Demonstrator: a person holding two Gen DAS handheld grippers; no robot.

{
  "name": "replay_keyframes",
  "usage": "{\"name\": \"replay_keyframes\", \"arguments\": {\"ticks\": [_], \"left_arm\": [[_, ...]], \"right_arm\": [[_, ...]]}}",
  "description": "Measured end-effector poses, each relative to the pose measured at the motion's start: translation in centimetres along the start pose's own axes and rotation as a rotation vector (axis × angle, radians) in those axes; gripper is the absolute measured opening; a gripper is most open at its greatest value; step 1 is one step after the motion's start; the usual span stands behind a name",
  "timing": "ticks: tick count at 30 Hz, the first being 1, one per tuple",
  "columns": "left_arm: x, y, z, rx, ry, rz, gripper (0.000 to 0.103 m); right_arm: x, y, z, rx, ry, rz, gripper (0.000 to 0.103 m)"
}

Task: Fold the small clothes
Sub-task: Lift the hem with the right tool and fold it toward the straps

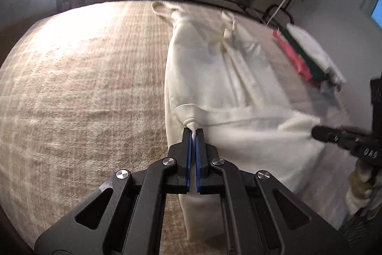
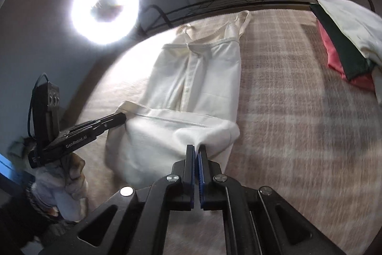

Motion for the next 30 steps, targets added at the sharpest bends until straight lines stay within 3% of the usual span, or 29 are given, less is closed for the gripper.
{"name": "replay_keyframes", "arguments": {"ticks": [2,4,7,11,13,15,16,17,20,23,28,30], "left_arm": [[-0.2,-0.2,0.0,-0.007,0.009,0.011,0.0],[-0.5,-0.1,-0.6,-0.022,0.007,0.02,0.0],[-0.5,-0.2,-1.2,-0.051,0.025,0.03,0.0],[-0.3,-0.4,-1.3,-0.051,0.022,0.011,0.0],[-0.4,-0.4,-1.5,-0.056,0.024,0.011,0.0],[-0.4,-0.3,-1.9,-0.063,0.021,0.011,0.0],[-0.4,-0.3,-2.4,-0.072,0.015,0.006,0.0],[-0.3,-0.2,-2.8,-0.08,0.006,-0.001,0.0],[0.2,0.2,-3.7,-0.109,-0.005,-0.012,0.0],[0.7,0.2,-2.2,-0.075,0.021,-0.017,0.0],[0.6,-0.3,-0.8,-0.041,0.06,0.001,0.0],[0.6,-0.2,-0.9,-0.042,0.061,0.008,0.0]], "right_arm": [[-0.1,-0.3,1.1,0.036,-0.01,-0.011,0.001],[-0.6,-0.8,1.8,0.082,0.034,0.02,0.012],[-1.3,-0.2,1.1,0.051,0.138,0.128,0.032],[-2.6,0.8,0.8,0.046,0.2,0.245,0.039],[-2.8,1.0,1.6,0.073,0.167,0.242,0.034],[-2.5,1.0,2.7,0.103,0.103,0.185,0.008],[-2.1,0.9,3.1,0.114,0.095,0.158,0.003],[-1.7,0.8,3.1,0.107,0.101,0.15,0.003],[0.6,1.9,0.3,-0.032,0.285,0.091,0.002],[-0.3,2.3,-0.2,-0.056,0.26,0.06,0.002],[-3.9,0.5,3.1,0.062,0.19,0.105,0.001],[-4.2,0.5,2.8,0.06,0.2,0.134,0.008]]}}
Point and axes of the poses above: each gripper's, at about its wrist camera, not at the fingertips, and z roughly the way its jaws point, x to its left, y to its top, the point moved 8 cm from there along z, roughly the way its jaws point, and after that the axes turned 4 degrees about y, right-handed, at the moved point
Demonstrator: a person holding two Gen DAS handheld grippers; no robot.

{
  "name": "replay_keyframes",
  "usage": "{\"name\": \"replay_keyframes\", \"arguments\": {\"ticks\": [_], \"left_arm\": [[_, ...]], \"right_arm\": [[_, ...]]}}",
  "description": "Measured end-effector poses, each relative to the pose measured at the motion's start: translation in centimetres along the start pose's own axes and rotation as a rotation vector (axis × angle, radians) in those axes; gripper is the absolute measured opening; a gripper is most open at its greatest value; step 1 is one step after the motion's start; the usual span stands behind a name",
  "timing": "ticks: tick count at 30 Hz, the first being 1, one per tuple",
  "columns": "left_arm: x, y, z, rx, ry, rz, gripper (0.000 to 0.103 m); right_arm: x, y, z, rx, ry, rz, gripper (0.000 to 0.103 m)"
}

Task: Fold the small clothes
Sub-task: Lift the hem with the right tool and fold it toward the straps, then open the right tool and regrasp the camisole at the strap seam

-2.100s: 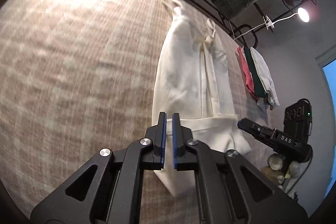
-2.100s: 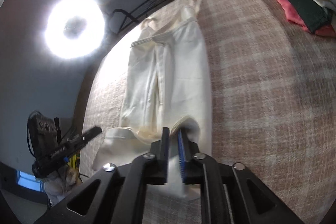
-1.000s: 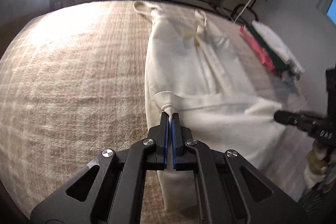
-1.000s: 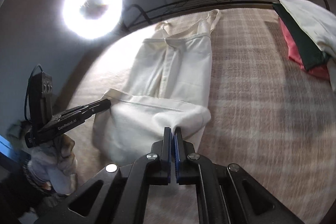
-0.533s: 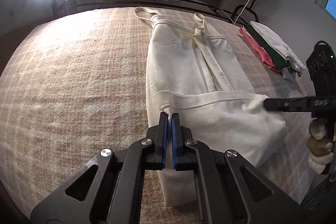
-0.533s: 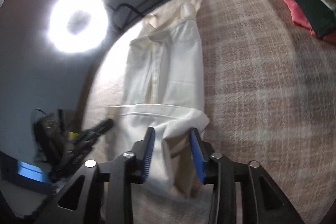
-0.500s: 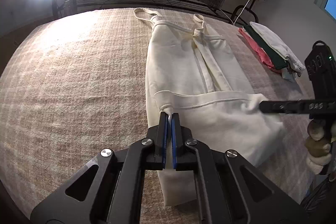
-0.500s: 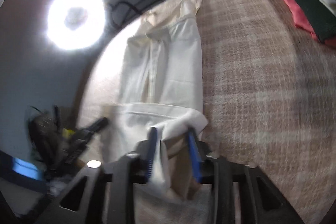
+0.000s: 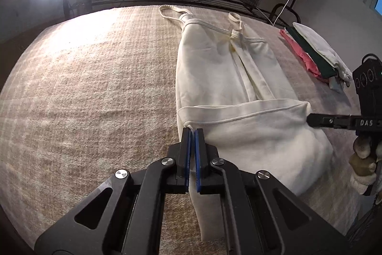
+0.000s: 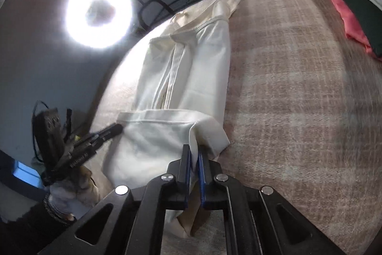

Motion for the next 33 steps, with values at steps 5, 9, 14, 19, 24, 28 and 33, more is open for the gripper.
{"name": "replay_keyframes", "arguments": {"ticks": [5,9,14,19,24,28,33], "left_arm": [[0.2,0.1,-0.1,0.007,-0.018,-0.017,0.0],[0.0,0.1,-0.3,0.007,-0.019,-0.02,0.0],[0.0,0.2,-0.6,0.001,-0.026,-0.03,0.0],[0.1,0.1,0.0,0.01,-0.003,-0.019,0.0],[-0.1,0.5,0.0,-0.002,0.015,0.019,0.0],[0.6,1.0,-0.1,0.028,0.018,0.011,0.001],[2.2,3.8,-1.4,-0.015,-0.021,-0.05,0.043]], "right_arm": [[-0.2,1.4,-1.3,-0.043,0.028,0.052,0.036],[-0.7,2.3,0.4,0.011,-0.002,0.088,0.032],[2.1,3.1,0.6,-0.042,0.083,-0.007,0.004],[3.2,3.2,0.1,-0.083,0.115,-0.117,0.003],[-1.0,2.3,1.1,-0.043,-0.003,-0.01,0.002],[-1.8,2.2,0.5,-0.022,-0.102,-0.022,0.024],[-1.7,3.9,-1.9,-0.077,-0.128,-0.03,0.053]]}}
Point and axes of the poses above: each gripper's, at about its wrist camera, not at the fingertips, and z roughly the way its jaws point, x to its left, y to its top, the point moved 8 cm from there along z, roughly the way its jaws point, and after that the axes turned 4 degrees about y, right-handed, at the moved point
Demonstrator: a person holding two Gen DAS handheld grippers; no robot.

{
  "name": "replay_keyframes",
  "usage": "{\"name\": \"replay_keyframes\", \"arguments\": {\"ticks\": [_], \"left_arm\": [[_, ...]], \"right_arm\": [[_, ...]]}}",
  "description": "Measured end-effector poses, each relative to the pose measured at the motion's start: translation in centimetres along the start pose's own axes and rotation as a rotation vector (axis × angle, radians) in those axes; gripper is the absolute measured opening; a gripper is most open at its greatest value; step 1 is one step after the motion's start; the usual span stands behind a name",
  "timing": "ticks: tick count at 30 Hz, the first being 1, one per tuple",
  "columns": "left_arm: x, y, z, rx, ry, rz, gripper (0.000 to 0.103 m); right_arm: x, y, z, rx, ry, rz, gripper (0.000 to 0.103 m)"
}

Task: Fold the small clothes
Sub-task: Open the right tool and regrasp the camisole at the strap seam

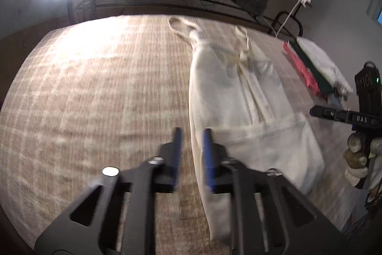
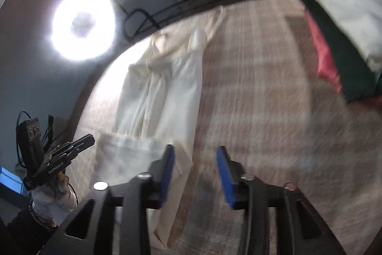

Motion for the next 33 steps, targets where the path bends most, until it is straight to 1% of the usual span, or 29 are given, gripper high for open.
{"name": "replay_keyframes", "arguments": {"ticks": [1,2,4,7,9,12,14,15,16,17,18,19,20,21,22,23,26,28,29,30,31,32,33], "left_arm": [[0.3,1.0,0.1,-0.012,-0.007,-0.008,0.048],[0.4,1.9,0.4,-0.021,-0.011,-0.011,0.051],[0.3,3.7,1.7,-0.009,-0.044,-0.004,0.052],[0.1,5.4,4.8,0.043,-0.062,0.003,0.052],[0.0,6.1,6.9,0.082,-0.096,-0.008,0.052],[0.1,7.0,9.6,0.125,-0.131,-0.042,0.052],[0.4,7.4,10.8,0.142,-0.158,-0.075,0.052],[0.5,7.6,11.0,0.135,-0.172,-0.093,0.052],[0.6,8.0,11.1,0.128,-0.189,-0.105,0.051],[0.5,8.2,11.5,0.136,-0.205,-0.108,0.036],[0.4,8.2,11.7,0.143,-0.211,-0.108,0.008],[0.3,8.3,12.1,0.155,-0.212,-0.104,0.002],[0.2,8.3,12.2,0.142,-0.197,-0.097,0.002],[0.3,8.4,12.1,0.122,-0.175,-0.087,0.002],[0.5,8.5,11.9,0.099,-0.147,-0.083,0.002],[0.6,8.5,11.8,0.086,-0.145,-0.084,0.002],[0.6,8.6,12.1,0.093,-0.151,-0.082,0.002],[0.2,8.5,12.6,0.11,-0.144,-0.065,0.002],[0.2,8.7,12.6,0.111,-0.141,-0.068,0.002],[0.2,8.9,12.6,0.114,-0.146,-0.079,0.005],[0.3,9.1,12.7,0.122,-0.153,-0.089,0.01],[0.4,9.4,12.7,0.125,-0.163,-0.102,0.029],[0.4,9.7,12.7,0.121,-0.191,-0.124,0.045]], "right_arm": [[-0.1,0.7,-0.4,-0.019,0.018,0.003,0.063],[-0.5,1.5,-0.5,-0.033,0.024,0.007,0.064],[-0.9,3.0,-0.3,-0.051,0.021,0.014,0.064],[-1.2,4.9,1.1,-0.056,0.02,0.014,0.062],[-0.8,6.3,2.8,-0.04,0.035,0.013,0.057],[-0.2,7.8,4.7,-0.018,0.06,-0.009,0.056],[-0.2,8.5,5.9,-0.005,0.072,-0.01,0.052],[-0.2,8.7,6.5,0.001,0.08,-0.008,0.047],[-0.1,9.0,7.0,0.009,0.093,-0.005,0.036],[-0.1,9.2,7.6,0.017,0.104,-0.001,0.032],[0.1,9.4,8.1,0.02,0.113,0.004,0.021],[0.3,9.6,8.5,0.018,0.123,0.009,0.007],[0.4,9.7,8.7,0.015,0.145,0.017,0.002],[0.5,9.8,8.6,0.009,0.15,0.018,0.0],[0.3,9.9,8.5,-0.003,0.136,0.012,0.0],[-0.1,10.0,8.1,-0.021,0.107,0.009,0.0],[-1.5,10.0,7.9,-0.039,0.082,0.057,0.0],[-1.8,9.8,8.5,-0.026,0.064,0.059,0.0],[-1.6,9.9,8.6,-0.025,0.057,0.049,0.0],[-1.6,10.0,8.6,-0.02,0.048,0.046,0.001],[-1.5,10.1,8.7,-0.011,0.048,0.046,0.003],[-1.4,10.2,8.6,-0.001,0.05,0.034,0.015],[-1.1,10.5,8.7,-0.002,0.07,0.033,0.033]]}}
Point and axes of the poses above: each gripper's, at about its wrist camera, not at the fingertips, and z roughly the way its jaws point, x to its left, y to its top, the point moved 8 cm from there along z, roughly the way its jaws point, and after that the axes turned 4 degrees about y, right-handed, at the moved point
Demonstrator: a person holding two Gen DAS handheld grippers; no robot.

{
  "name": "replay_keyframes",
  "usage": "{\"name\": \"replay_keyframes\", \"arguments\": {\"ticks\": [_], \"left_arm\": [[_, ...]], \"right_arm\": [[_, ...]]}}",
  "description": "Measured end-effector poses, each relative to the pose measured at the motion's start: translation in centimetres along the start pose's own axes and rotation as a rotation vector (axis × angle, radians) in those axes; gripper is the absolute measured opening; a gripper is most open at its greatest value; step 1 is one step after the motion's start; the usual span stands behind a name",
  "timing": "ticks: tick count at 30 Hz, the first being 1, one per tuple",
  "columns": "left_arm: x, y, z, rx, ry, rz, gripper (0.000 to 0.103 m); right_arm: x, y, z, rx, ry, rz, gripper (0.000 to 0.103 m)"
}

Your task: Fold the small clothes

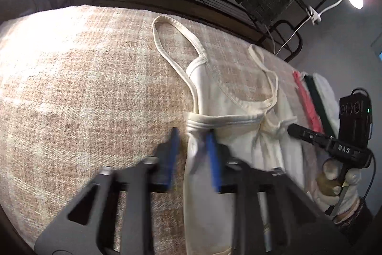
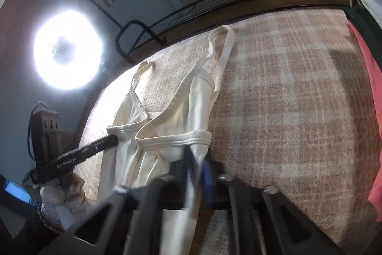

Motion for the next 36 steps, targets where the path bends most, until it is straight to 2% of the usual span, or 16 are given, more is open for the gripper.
{"name": "replay_keyframes", "arguments": {"ticks": [1,2,5,6,7,8,9,12,17,24,30,36], "left_arm": [[-0.1,0.4,-0.1,-0.005,-0.025,-0.02,0.049],[0.1,0.5,-0.1,-0.005,-0.028,-0.029,0.05],[-0.3,1.1,0.7,-0.011,0.004,-0.001,0.05],[-0.6,1.2,0.9,-0.017,0.019,0.018,0.049],[-0.7,1.5,1.2,-0.023,0.039,0.039,0.043],[-0.8,1.6,1.6,-0.019,0.058,0.055,0.009],[-0.9,1.6,2.0,-0.003,0.054,0.058,0.007],[-1.1,1.9,1.5,-0.033,0.056,0.061,0.006],[-1.8,2.0,-1.5,-0.114,0.034,0.092,0.006],[-4.3,-0.1,-7.2,-0.202,0.034,0.218,0.006],[-5.6,-4.8,-11.4,-0.218,0.047,0.274,0.006],[-5.7,-12.6,-13.0,-0.153,0.088,0.342,0.006]], "right_arm": [[0.1,0.1,-0.5,-0.004,0.015,0.003,0.049],[0.1,0.5,-0.6,-0.009,0.019,0.006,0.054],[-0.2,1.4,0.0,0.005,-0.004,-0.003,0.049],[-0.2,1.7,0.3,0.009,-0.017,-0.017,0.044],[-0.1,1.9,0.7,0.014,-0.029,-0.033,0.029],[-0.1,2.0,0.9,0.023,-0.036,-0.041,0.019],[-0.2,2.1,1.3,0.034,-0.048,-0.042,0.008],[-0.4,2.6,1.2,0.027,-0.027,-0.024,0.005],[1.5,2.5,-1.1,-0.019,0.004,-0.093,0.004],[5.1,1.2,-5.3,-0.048,0.021,-0.203,0.004],[8.8,-3.2,-8.8,-0.041,0.012,-0.275,0.004],[10.6,-10.5,-9.8,0.026,-0.06,-0.343,0.004]]}}
Point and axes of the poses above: each gripper's, at about its wrist camera, not at the fingertips, and z roughly the way its jaws point, x to its left, y to its top, the point moved 8 cm from there along z, roughly the way its jaws point, and after that the axes turned 4 degrees about y, right-handed, at the moved point
